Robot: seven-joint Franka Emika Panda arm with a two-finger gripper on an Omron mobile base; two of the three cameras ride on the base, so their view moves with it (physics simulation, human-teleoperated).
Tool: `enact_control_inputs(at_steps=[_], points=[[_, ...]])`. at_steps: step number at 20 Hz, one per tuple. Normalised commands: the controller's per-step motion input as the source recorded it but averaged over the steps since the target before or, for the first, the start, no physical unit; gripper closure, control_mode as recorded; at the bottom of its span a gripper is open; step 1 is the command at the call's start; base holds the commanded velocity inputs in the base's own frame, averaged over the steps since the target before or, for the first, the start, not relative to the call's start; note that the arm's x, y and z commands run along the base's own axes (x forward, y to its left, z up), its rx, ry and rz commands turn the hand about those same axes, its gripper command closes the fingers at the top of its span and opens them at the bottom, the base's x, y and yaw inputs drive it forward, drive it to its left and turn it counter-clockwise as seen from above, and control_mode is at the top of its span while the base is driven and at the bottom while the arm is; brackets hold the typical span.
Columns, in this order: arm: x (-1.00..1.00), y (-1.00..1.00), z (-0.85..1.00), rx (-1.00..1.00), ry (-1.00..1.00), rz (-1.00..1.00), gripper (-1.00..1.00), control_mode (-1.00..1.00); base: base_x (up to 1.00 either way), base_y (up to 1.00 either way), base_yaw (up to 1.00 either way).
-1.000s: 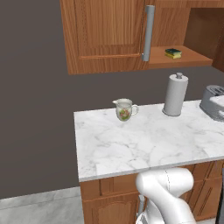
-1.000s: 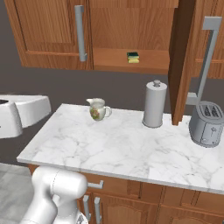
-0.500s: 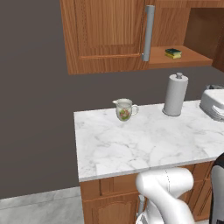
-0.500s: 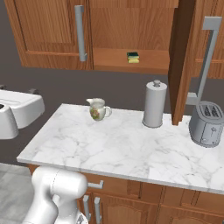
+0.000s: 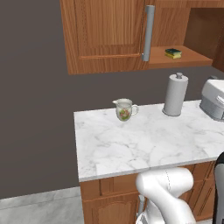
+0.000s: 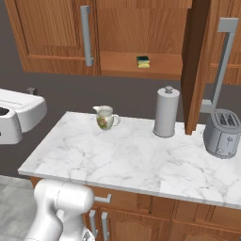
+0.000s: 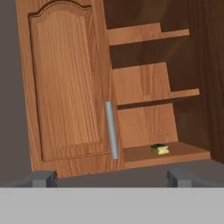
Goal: Pick the sponge and sponge from the cabinet and place them on the counter.
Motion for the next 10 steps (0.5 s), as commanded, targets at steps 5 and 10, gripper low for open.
enact_control_inputs(at_steps=[5,10], points=[[0.03,0.09,0.16,0.01,-0.15,0.00,-1.00,-1.00,0.00,0.00,0.00],[0.10,0.00,0.13,0.00,-0.10,0.00,-1.00,-1.00,0.00,0.00,0.00]])
